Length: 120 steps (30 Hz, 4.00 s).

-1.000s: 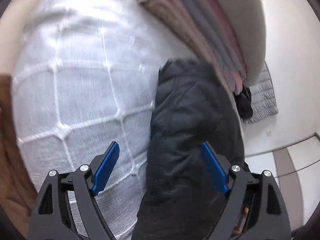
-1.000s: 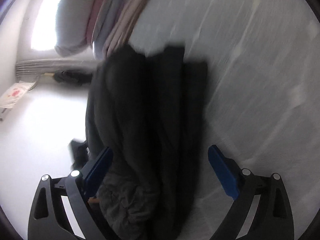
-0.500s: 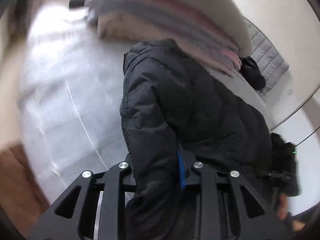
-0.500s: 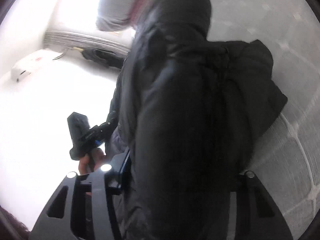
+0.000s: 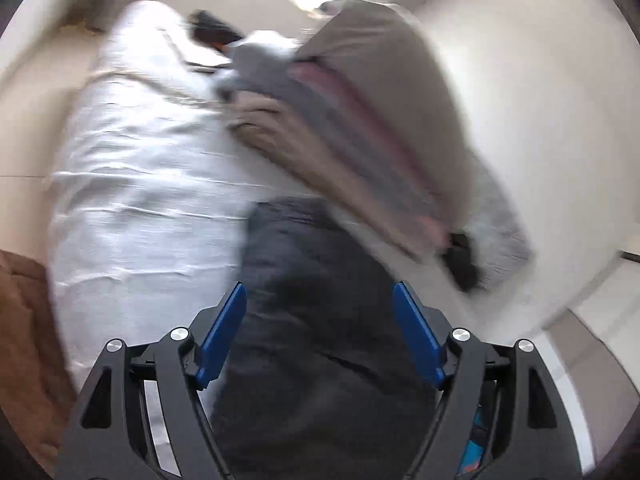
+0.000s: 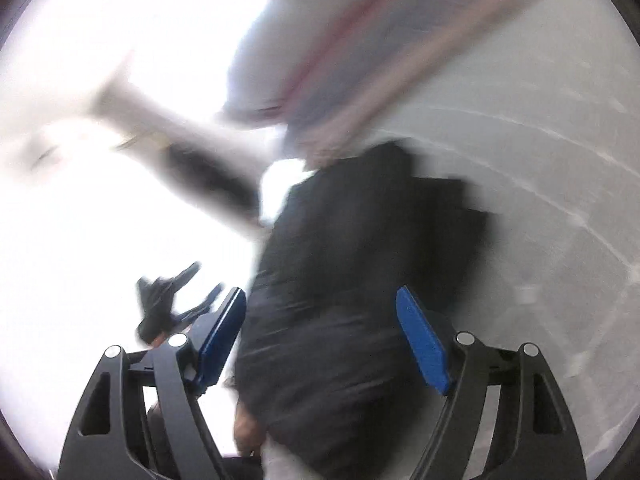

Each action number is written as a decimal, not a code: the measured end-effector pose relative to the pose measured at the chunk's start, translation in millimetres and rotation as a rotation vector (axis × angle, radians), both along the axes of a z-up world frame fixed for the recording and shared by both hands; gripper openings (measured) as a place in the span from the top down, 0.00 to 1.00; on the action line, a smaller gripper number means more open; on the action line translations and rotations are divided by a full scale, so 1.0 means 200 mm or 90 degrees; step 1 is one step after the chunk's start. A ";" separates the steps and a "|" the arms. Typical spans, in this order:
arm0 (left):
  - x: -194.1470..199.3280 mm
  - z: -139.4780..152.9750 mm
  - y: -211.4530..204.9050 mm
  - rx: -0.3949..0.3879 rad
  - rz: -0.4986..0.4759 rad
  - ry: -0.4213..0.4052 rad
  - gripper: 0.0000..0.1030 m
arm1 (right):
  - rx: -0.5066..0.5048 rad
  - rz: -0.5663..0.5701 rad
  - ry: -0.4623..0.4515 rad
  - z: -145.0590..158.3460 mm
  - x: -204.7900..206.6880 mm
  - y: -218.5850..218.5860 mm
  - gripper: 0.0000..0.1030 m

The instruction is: Fold large clothes

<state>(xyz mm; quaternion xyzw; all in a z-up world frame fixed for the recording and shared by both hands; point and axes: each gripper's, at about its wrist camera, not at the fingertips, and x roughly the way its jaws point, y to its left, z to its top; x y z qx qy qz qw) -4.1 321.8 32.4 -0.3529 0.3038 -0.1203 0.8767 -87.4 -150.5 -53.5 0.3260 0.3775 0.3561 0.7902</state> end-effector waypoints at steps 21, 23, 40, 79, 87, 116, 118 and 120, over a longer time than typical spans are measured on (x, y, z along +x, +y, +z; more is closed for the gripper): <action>-0.21 -0.21 -0.12 0.154 -0.139 0.139 0.21 | 0.027 0.080 0.136 -0.31 -0.29 0.29 0.12; -0.24 -0.13 -0.04 0.126 -0.111 0.088 0.21 | 0.025 0.040 0.088 -0.23 -0.30 0.22 0.09; 0.43 -0.51 0.11 -0.063 -0.137 0.219 0.10 | 0.086 0.021 0.284 -0.57 0.47 0.21 0.06; 0.20 -0.12 -0.05 0.232 -0.027 0.061 0.25 | -0.215 -0.055 0.003 0.04 0.35 0.73 0.10; -0.15 0.08 -0.29 0.392 0.041 0.091 0.15 | -0.441 -0.130 -0.133 0.15 -0.29 0.79 0.07; -0.66 0.16 -0.50 0.479 0.026 0.071 0.07 | -0.513 -0.234 -0.111 0.27 -0.56 1.10 0.07; -0.66 0.16 -0.51 0.481 0.024 0.070 0.07 | -0.512 -0.231 -0.108 0.27 -0.56 1.10 0.07; -0.65 0.16 -0.51 0.483 0.023 0.070 0.07 | -0.513 -0.230 -0.107 0.26 -0.56 1.10 0.07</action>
